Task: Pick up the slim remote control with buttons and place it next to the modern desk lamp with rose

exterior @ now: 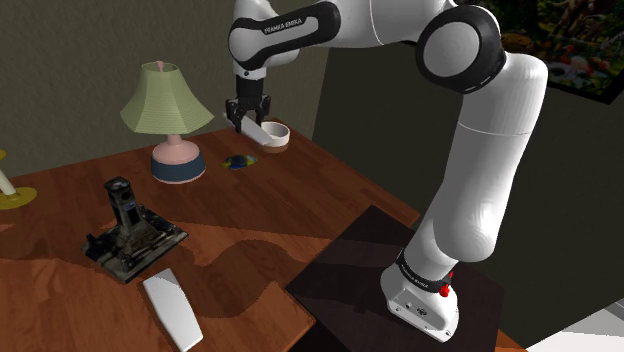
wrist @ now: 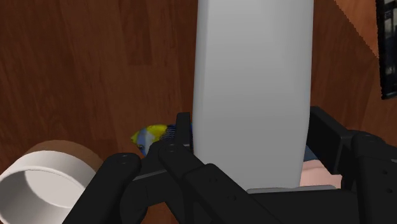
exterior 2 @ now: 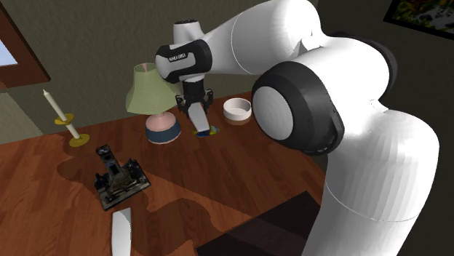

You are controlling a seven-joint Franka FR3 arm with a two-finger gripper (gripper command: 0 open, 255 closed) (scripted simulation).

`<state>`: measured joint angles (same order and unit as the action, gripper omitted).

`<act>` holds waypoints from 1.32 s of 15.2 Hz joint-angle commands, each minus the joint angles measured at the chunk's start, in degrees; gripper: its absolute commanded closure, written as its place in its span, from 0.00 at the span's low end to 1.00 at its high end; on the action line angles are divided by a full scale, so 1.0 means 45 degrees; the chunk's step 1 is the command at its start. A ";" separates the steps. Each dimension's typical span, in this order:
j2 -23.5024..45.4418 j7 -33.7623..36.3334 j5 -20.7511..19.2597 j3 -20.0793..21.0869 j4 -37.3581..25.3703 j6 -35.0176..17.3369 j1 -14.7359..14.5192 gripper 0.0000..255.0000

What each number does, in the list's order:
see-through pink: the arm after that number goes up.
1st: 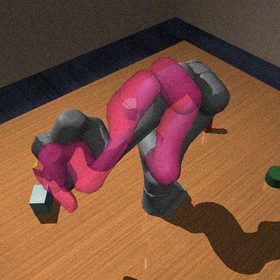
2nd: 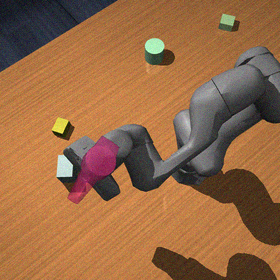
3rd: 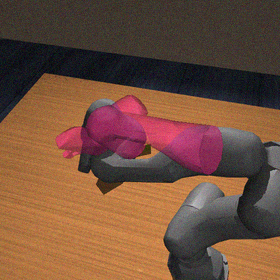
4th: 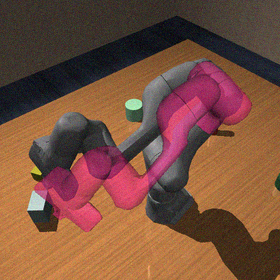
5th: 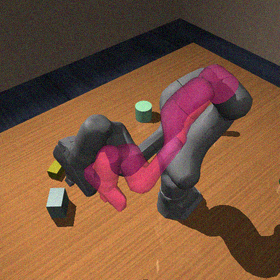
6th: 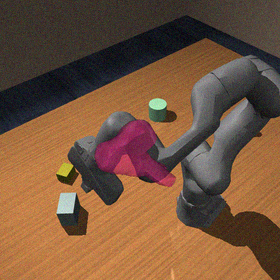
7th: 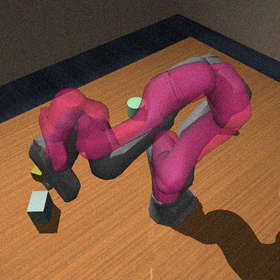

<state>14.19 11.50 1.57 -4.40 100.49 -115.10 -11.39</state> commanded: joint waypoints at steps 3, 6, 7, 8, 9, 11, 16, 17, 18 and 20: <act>0.0184 -0.0015 0.0023 0.0008 0.0442 -0.0637 0.0000 1.00; 0.0363 -0.0031 0.0043 0.0014 0.0721 -0.1094 0.0004 1.00; 0.0428 -0.0036 0.0051 0.0016 0.0807 -0.1246 0.0005 1.00; 0.0494 -0.0042 0.0059 0.0018 0.0891 -0.1396 0.0006 1.00; 0.0563 -0.0048 0.0067 0.0021 0.0972 -0.1545 0.0008 1.00; 0.0708 -0.0060 0.0083 0.0027 0.1125 -0.1843 0.0011 1.00; 0.1108 -0.0093 0.0129 0.0044 0.1457 -0.2573 0.0022 1.00; 0.1194 -0.0100 0.0139 0.0047 0.1515 -0.2717 0.0024 1.00; 0.1282 -0.0107 0.0149 0.0052 0.1570 -0.2860 0.0027 1.00; 0.1465 -0.0122 0.0170 0.0061 0.1671 -0.3143 0.0033 1.00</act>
<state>20.47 10.94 2.30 -4.16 107.71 -128.60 -11.23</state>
